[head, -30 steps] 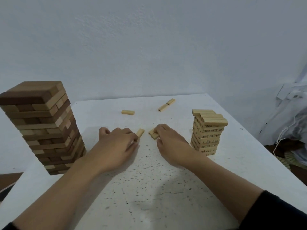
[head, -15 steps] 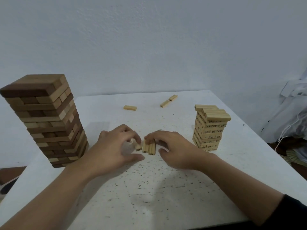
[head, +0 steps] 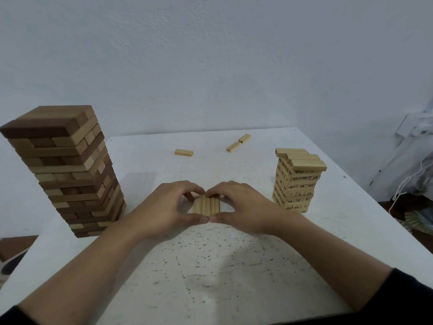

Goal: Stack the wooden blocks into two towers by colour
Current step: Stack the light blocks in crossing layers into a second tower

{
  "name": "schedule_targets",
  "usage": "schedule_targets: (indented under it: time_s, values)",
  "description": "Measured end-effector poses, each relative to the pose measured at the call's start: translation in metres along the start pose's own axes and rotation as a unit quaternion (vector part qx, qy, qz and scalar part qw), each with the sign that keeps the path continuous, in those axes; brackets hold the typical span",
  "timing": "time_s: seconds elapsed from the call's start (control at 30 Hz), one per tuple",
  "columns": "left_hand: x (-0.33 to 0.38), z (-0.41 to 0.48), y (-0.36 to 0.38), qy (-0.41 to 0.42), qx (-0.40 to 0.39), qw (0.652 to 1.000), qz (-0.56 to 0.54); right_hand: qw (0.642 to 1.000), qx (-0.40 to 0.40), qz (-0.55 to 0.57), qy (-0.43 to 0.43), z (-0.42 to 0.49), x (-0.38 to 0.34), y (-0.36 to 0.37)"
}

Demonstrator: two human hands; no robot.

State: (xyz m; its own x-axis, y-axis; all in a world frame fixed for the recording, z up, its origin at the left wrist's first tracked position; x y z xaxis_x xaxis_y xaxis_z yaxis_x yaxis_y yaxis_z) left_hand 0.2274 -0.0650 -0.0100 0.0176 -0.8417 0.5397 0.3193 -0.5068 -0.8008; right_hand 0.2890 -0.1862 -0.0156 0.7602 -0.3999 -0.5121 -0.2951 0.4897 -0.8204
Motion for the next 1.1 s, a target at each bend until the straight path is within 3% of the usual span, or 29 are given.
schedule_targets:
  time_s: [0.2, 0.7, 0.87, 1.1]
  values:
    - [-0.004, -0.004, -0.004, -0.031, 0.034, 0.997, -0.065, 0.998, -0.002, 0.044, 0.032, -0.001, 0.005, -0.002]
    - [-0.002, -0.009, -0.009, -0.02, 0.038, 0.998, -0.044, 1.0, -0.005, 0.009, -0.009, -0.013, -0.015, -0.005]
    - [0.014, -0.01, -0.039, -0.013, 0.09, 0.993, -0.08, 0.989, 0.128, 0.015, -0.074, -0.029, -0.05, -0.054]
    - [0.079, 0.001, -0.045, 0.014, 0.155, 0.979, -0.129, 0.93, 0.345, 0.0, -0.126, -0.051, -0.057, -0.157]
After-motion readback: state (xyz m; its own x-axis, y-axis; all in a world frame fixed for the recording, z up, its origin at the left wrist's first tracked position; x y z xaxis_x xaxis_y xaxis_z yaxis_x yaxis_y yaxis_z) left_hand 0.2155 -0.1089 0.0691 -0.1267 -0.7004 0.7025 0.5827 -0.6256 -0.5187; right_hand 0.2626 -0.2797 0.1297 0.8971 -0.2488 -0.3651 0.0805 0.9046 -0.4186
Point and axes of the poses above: each hand's wrist, its own z-axis towards the middle knuckle, its own y-axis out of the palm, x = y × z, the point moved 9 cm from there along z, towards the middle knuckle, and after that the axes turned 13 degrees about x, right-handed, at the moved point
